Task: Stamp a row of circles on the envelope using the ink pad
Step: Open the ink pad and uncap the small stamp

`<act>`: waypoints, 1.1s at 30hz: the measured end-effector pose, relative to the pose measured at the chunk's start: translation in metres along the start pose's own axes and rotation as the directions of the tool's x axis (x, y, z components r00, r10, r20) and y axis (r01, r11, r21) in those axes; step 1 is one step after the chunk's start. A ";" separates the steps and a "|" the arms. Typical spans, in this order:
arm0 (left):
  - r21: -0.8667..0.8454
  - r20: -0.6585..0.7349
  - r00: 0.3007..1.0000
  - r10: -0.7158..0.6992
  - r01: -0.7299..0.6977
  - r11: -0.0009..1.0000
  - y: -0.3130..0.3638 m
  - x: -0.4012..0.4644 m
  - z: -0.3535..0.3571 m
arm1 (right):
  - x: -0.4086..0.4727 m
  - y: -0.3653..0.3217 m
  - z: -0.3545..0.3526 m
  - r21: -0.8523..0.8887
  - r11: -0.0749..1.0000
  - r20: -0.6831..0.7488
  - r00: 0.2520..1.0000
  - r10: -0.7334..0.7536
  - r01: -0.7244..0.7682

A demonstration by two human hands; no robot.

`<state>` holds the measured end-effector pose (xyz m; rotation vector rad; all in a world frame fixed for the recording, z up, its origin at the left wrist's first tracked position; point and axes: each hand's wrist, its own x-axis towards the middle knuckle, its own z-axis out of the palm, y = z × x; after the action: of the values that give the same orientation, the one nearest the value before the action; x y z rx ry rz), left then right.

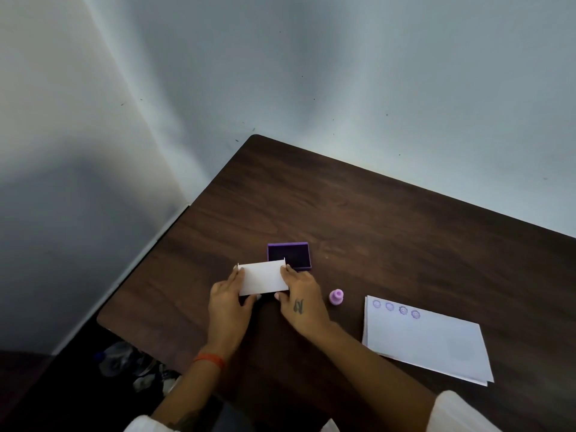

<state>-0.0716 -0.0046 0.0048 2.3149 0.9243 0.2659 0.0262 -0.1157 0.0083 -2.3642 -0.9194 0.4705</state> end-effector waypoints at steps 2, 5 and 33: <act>0.001 0.024 1.000 0.009 -0.009 1.000 -0.005 -0.008 0.003 | -0.010 0.003 0.005 -0.002 1.000 0.016 1.000 0.014 -0.014; 0.021 0.061 0.998 0.005 -0.006 1.000 -0.010 -0.016 0.008 | -0.019 0.007 0.010 -0.031 0.999 0.055 0.998 0.026 -0.024; -0.143 0.184 0.928 0.324 -0.301 0.943 0.068 -0.021 0.046 | -0.044 0.059 -0.045 0.094 0.949 -0.217 0.924 0.315 -0.302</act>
<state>-0.0310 -0.0786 0.0118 2.3256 0.4243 0.1996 0.0474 -0.1993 0.0133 -2.4546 -0.4227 0.3279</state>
